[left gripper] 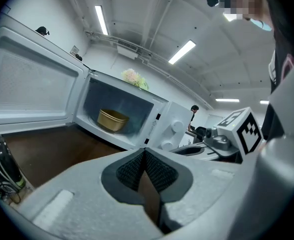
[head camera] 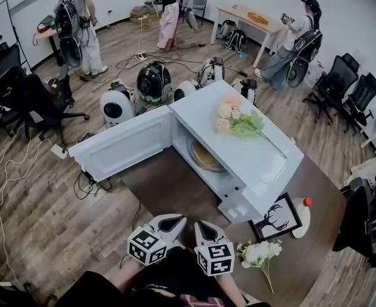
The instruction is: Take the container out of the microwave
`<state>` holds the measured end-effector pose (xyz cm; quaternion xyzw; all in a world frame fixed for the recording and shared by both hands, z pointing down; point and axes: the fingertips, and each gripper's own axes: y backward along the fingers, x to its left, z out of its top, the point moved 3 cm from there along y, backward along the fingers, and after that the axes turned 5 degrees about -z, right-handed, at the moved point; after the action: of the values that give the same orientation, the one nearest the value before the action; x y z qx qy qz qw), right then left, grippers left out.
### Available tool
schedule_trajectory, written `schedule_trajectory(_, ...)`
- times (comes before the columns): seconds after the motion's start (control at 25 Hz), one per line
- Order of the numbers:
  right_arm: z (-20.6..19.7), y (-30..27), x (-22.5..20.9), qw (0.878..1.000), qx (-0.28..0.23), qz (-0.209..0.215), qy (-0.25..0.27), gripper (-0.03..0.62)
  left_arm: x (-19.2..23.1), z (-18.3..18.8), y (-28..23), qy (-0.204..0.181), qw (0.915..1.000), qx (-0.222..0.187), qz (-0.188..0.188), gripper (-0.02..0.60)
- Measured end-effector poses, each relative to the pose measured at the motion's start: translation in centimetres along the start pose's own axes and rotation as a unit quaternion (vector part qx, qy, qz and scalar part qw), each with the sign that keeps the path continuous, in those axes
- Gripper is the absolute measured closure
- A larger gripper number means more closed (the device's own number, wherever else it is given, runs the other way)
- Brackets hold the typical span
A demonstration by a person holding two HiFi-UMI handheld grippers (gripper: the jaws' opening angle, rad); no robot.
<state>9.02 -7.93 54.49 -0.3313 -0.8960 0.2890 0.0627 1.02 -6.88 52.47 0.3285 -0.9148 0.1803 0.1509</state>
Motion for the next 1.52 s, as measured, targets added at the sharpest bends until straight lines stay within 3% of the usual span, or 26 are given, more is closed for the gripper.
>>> schedule_trajectory(0.24, 0.2, -0.3, -1.6, 1.000, -0.007, 0.014, 0.012, 0.574, -0.3, -0.3, -1.6, 0.000, 0.9998, 0.000, 0.019, 0.573)
schedule_trajectory(0.48, 0.9, -0.4, -3.2, 1.000, -0.025, -0.015, -0.008, 0.572, 1.0, 0.3, -2.1, 0.003, 0.9984, 0.004, 0.055, 0.572)
schedule_trajectory(0.64, 1.1, -1.0, -3.5, 0.999, -0.027, -0.018, -0.016, 0.571, 2.5, 0.8, -2.3, 0.008, 0.9982, 0.000, 0.059, 0.572)
schedule_trajectory(1.04, 5.1, -4.1, -3.1, 0.998, -0.048, -0.033, -0.001, 0.532, 5.9, 3.6, -2.8, -0.007, 0.9999, 0.004, 0.010, 0.572)
schedule_trajectory(1.28, 7.8, -6.1, -3.0, 0.995, -0.039, -0.053, 0.071, 0.520, 7.4, 5.6, -3.1, -0.028, 0.9993, 0.012, -0.023, 0.572)
schedule_trajectory(1.52, 10.8, -8.6, -3.8, 0.991, -0.020, -0.093, 0.098, 0.500, 9.8, 6.8, -3.0, -0.037, 0.9979, 0.020, -0.050, 0.572)
